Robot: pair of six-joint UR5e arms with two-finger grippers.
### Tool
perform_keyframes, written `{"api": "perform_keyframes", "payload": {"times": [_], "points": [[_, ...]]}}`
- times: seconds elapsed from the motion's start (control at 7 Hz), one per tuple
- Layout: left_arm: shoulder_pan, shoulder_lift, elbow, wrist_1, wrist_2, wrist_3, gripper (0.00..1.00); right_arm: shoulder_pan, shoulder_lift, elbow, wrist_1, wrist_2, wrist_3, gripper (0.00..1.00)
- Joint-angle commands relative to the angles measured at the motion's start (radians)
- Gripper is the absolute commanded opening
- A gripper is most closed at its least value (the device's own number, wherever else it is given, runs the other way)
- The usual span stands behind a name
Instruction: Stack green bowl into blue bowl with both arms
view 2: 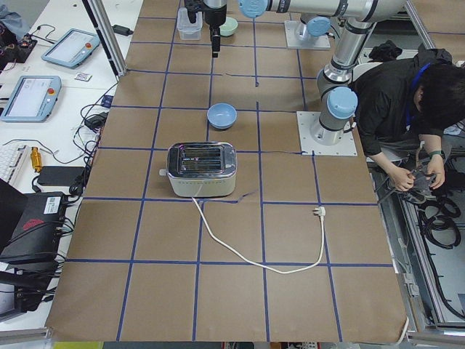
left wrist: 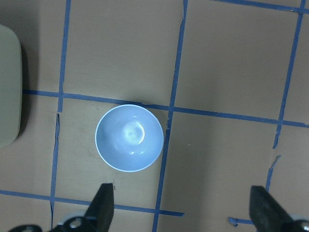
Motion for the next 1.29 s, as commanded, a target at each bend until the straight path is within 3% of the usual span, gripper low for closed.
{"api": "perform_keyframes", "payload": {"times": [0.0, 1.14], "points": [[-0.002, -0.007, 0.001, 0.008, 0.0, 0.008, 1.0, 0.0, 0.008, -0.002, -0.001, -0.002, -0.002, 1.0], [-0.005, -0.012, -0.002, 0.018, -0.002, 0.054, 1.0, 0.0, 0.005, 0.002, 0.006, 0.009, -0.05, 1.0]]}}
